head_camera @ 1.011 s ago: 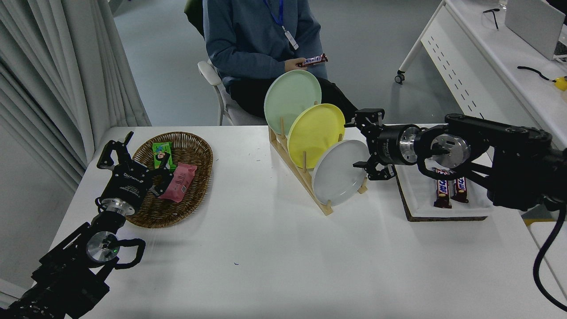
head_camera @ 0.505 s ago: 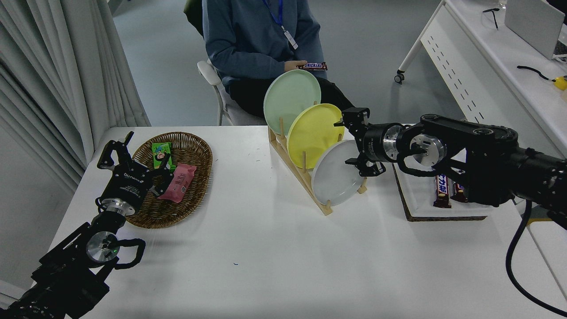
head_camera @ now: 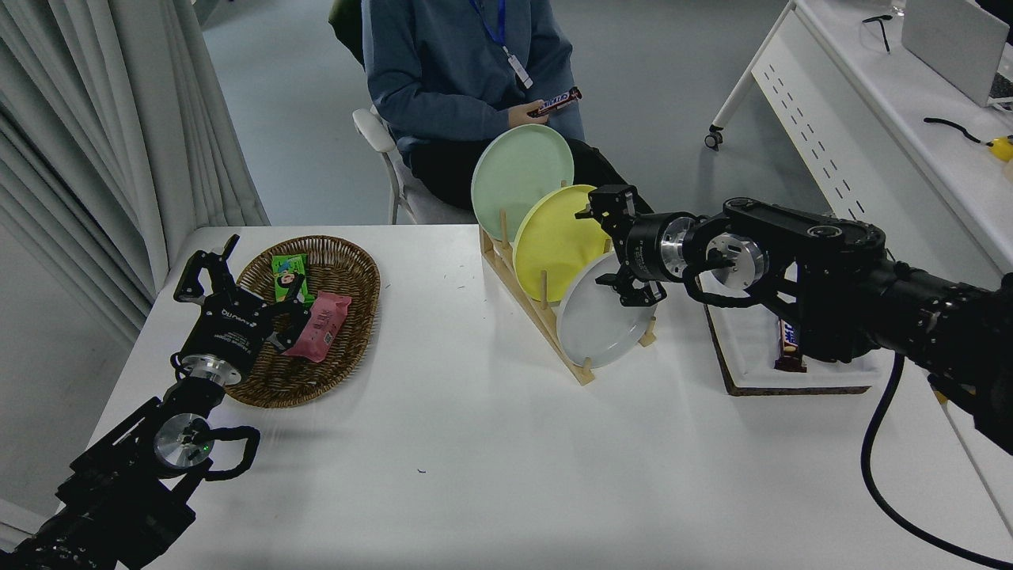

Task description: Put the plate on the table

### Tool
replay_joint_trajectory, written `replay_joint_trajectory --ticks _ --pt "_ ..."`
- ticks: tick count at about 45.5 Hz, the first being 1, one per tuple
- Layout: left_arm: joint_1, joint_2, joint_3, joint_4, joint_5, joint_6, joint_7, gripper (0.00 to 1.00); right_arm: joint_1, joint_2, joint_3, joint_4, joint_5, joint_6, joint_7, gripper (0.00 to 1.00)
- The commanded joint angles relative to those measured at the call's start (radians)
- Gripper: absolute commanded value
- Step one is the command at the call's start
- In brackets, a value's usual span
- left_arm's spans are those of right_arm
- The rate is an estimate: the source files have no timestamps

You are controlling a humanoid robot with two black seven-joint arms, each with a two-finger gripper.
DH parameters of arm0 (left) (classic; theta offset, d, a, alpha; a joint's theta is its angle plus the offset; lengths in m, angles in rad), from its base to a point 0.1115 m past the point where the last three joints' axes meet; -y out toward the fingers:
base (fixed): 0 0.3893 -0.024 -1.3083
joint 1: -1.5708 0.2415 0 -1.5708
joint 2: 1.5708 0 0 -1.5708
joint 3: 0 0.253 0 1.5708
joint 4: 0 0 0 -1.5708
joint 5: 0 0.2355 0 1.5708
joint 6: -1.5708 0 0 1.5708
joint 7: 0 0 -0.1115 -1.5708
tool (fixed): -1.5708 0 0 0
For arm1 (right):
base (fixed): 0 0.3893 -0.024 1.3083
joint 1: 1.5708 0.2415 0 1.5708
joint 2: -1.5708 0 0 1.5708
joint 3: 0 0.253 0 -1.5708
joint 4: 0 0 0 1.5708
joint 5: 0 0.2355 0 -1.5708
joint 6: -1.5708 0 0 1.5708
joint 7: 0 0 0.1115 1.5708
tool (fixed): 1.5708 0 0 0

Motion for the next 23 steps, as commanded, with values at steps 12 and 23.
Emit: replay_joint_trajectory --ticks 12,23 --pt "0.0 0.0 0.0 0.0 0.0 0.001 0.0 1.0 -0.015 -0.005 0.002 -0.01 0.025 0.008 -0.003 0.75" --pt "0.0 0.0 0.0 0.0 0.0 -0.001 0.0 1.0 -0.034 -0.037 -0.001 -0.004 0.026 0.017 -0.009 0.76"
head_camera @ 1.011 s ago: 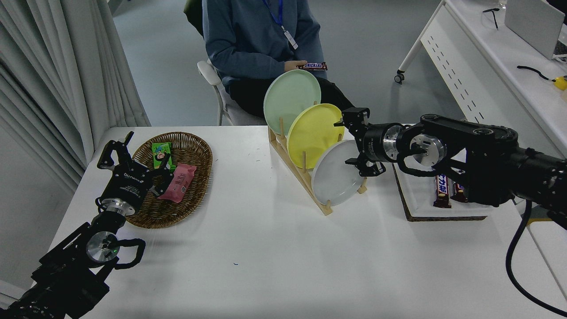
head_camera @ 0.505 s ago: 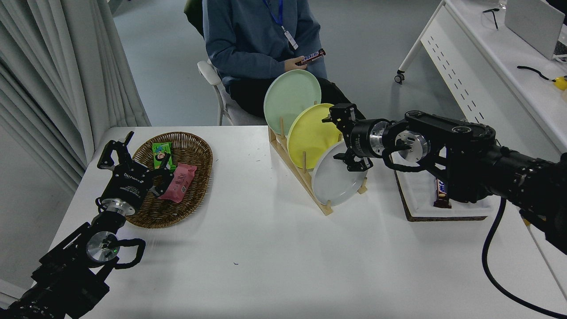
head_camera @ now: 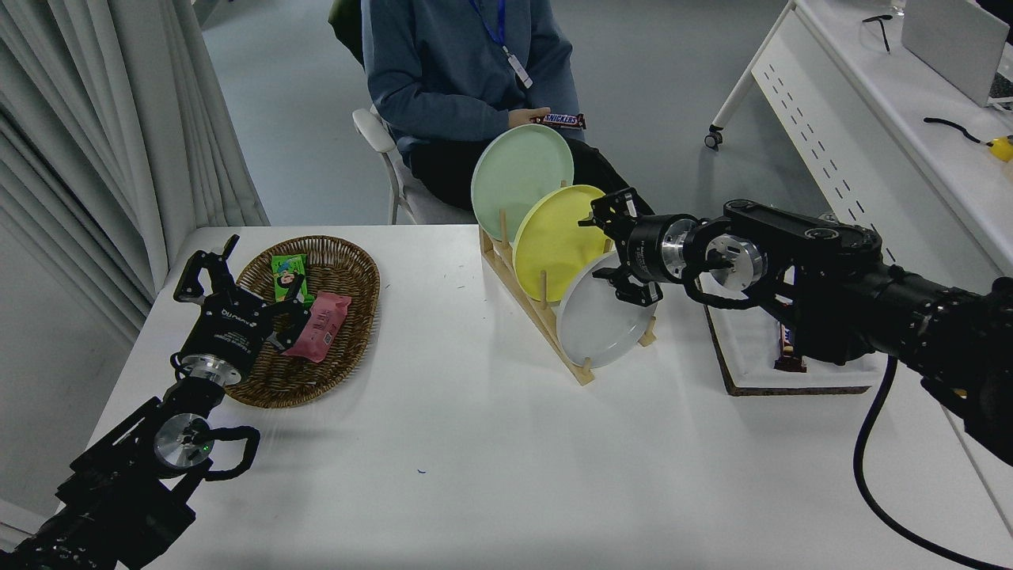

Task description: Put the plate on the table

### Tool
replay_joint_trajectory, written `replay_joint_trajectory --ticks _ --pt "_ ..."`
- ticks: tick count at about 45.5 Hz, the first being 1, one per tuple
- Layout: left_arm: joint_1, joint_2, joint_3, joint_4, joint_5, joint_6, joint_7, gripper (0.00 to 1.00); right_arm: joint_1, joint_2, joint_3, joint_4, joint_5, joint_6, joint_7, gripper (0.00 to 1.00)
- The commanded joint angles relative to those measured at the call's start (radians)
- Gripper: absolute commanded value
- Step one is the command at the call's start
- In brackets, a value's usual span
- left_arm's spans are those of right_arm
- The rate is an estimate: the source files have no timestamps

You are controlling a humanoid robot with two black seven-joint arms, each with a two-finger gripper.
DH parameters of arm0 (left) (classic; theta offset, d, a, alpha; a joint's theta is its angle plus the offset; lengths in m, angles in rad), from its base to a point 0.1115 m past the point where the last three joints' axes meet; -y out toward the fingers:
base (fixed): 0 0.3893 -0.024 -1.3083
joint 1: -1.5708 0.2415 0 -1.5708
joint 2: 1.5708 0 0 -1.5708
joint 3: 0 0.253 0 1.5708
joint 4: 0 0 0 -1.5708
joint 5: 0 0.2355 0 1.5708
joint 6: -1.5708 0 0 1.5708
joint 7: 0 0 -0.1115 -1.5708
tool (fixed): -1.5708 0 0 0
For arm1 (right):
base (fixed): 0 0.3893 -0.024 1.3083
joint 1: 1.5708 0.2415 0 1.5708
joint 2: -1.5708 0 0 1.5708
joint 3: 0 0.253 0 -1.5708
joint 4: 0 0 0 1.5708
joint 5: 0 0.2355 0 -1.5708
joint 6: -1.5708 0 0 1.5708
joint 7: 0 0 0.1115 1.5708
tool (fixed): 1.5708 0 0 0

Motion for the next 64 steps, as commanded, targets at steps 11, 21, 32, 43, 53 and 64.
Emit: replay_joint_trajectory --ticks 11,21,32,43,53,64 --pt "0.0 0.0 0.0 0.001 0.0 0.0 0.0 1.0 -0.017 -0.088 -0.001 0.087 0.018 0.005 -0.009 0.68" --pt "0.0 0.0 0.0 0.0 0.0 0.0 0.0 1.0 -0.015 -0.108 -0.01 0.103 0.044 0.01 -0.009 0.67" --pt "0.0 0.0 0.0 0.0 0.0 0.0 0.0 1.0 -0.015 -0.108 -0.01 0.114 0.044 0.01 -0.019 0.67" --pt "0.0 0.0 0.0 0.0 0.0 0.0 0.0 1.0 -0.025 -0.111 -0.015 0.114 0.044 0.011 -0.019 0.66" --pt "-0.001 0.0 0.0 0.001 0.0 0.0 0.0 1.0 -0.028 -0.132 -0.01 0.117 0.045 0.01 -0.02 0.66" --pt "-0.001 0.0 0.0 0.0 0.0 0.0 0.0 1.0 -0.031 -0.132 -0.016 0.12 0.044 0.007 -0.025 0.66"
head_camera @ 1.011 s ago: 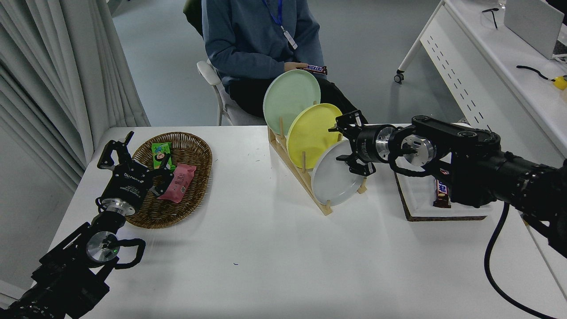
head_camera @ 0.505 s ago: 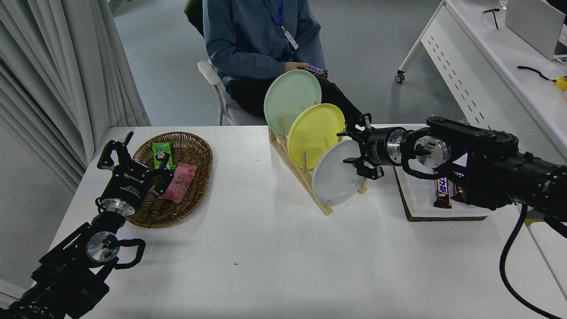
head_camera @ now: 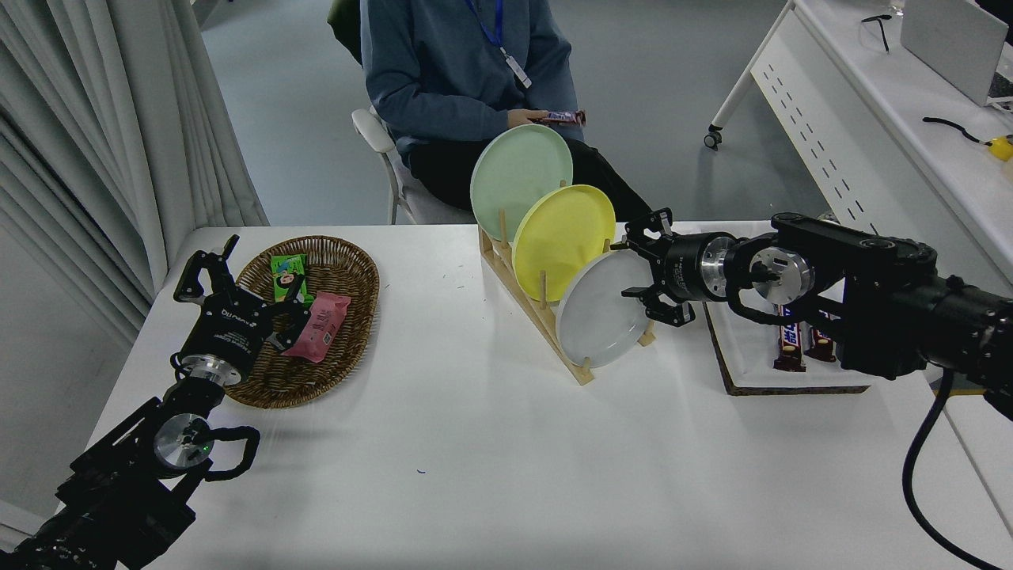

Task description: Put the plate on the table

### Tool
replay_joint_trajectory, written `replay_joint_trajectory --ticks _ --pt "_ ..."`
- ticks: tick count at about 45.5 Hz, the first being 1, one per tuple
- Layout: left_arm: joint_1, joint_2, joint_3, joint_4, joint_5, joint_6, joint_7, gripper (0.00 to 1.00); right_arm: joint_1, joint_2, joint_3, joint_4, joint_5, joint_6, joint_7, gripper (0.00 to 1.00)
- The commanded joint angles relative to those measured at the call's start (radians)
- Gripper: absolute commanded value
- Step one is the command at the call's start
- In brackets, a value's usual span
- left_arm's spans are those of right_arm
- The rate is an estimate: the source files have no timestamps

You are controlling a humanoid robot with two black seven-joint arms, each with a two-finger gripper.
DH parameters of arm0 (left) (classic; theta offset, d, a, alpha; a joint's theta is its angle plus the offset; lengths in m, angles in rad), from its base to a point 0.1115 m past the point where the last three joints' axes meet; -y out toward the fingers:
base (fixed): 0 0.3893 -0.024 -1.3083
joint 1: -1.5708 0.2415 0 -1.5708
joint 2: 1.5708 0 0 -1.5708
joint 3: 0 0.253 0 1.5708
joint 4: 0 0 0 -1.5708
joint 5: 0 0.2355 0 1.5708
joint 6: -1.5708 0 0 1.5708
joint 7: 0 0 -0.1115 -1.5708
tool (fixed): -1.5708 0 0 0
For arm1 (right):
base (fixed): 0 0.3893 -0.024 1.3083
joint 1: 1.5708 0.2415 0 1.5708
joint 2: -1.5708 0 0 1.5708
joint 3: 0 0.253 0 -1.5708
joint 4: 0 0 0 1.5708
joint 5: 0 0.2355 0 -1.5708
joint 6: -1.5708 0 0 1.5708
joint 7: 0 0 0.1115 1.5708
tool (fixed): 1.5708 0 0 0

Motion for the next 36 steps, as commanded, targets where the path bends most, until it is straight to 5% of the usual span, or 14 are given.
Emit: replay_joint_trajectory --ticks 1,8,36 --pt "0.0 0.0 0.0 0.001 0.0 0.0 0.0 1.0 -0.006 -0.004 -0.005 0.002 -0.001 -0.005 -0.003 0.66" --pt "-0.001 0.0 0.0 -0.001 0.0 0.0 0.0 1.0 -0.004 -0.002 -0.005 0.007 0.004 -0.005 -0.007 0.59" --pt "0.0 0.0 0.0 0.001 0.0 0.0 0.0 1.0 -0.012 -0.008 0.006 0.009 0.004 0.004 -0.015 0.61"
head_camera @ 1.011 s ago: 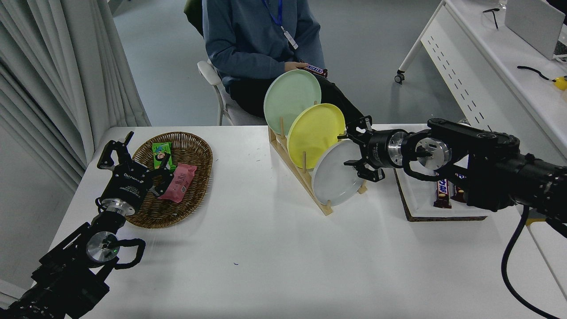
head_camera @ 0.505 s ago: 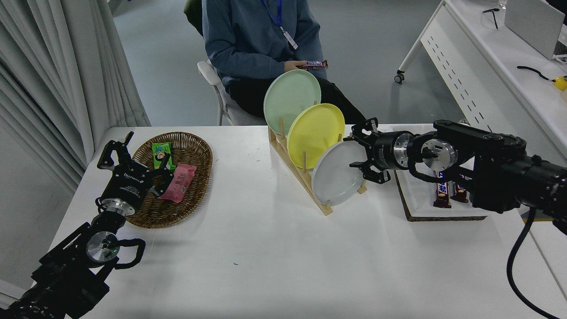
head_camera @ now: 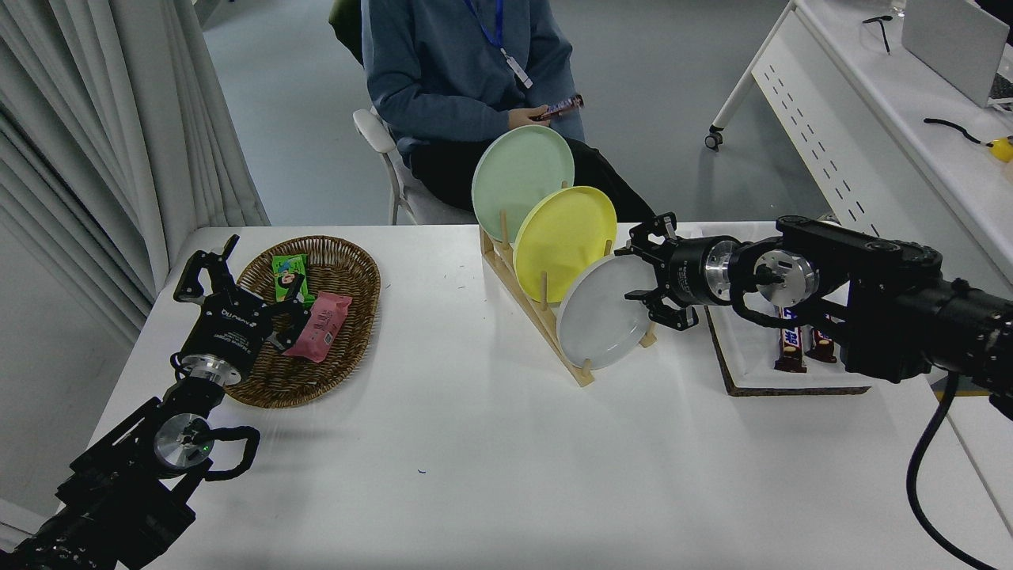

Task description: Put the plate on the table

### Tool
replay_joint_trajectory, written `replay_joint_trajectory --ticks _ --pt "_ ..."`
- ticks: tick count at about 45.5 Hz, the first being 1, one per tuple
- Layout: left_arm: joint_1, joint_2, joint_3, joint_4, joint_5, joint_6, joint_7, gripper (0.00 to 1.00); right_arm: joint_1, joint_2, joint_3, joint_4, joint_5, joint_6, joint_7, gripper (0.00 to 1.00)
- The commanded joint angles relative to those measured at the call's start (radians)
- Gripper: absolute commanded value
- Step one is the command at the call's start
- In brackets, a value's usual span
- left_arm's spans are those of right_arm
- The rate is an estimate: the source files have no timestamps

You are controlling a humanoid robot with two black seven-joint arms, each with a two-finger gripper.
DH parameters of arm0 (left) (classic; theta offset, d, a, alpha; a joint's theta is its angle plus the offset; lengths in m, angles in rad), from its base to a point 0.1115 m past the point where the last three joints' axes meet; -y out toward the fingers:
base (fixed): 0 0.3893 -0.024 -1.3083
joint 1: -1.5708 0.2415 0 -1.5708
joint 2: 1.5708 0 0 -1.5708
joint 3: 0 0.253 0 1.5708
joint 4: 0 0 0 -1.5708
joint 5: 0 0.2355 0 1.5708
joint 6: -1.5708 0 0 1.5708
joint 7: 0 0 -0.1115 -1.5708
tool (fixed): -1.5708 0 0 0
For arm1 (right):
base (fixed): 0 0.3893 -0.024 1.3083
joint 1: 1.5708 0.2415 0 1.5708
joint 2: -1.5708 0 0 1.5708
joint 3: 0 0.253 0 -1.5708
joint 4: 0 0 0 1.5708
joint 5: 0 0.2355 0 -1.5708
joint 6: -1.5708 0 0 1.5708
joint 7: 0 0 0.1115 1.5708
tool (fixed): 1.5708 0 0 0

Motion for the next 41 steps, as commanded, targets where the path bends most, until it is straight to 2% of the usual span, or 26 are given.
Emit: replay_joint_trajectory --ticks 1,24,28,34,41 --pt "0.0 0.0 0.0 0.001 0.0 0.0 0.0 1.0 0.001 -0.003 0.007 0.0 0.001 0.006 -0.003 0.61" --pt "0.0 0.0 0.0 -0.001 0.0 0.0 0.0 1.0 0.016 -0.007 0.044 -0.003 0.003 0.046 -0.002 0.62" --pt "0.0 0.0 0.0 -0.001 0.0 0.0 0.0 1.0 0.016 -0.003 0.057 -0.008 0.003 0.046 -0.003 0.59" --pt "0.0 0.0 0.0 -0.001 0.0 0.0 0.0 1.0 0.016 0.005 0.06 -0.009 0.004 0.046 -0.002 0.47" --pt "0.0 0.0 0.0 0.001 0.0 -0.001 0.0 1.0 0.015 0.019 0.075 -0.015 0.004 0.044 -0.003 0.47"
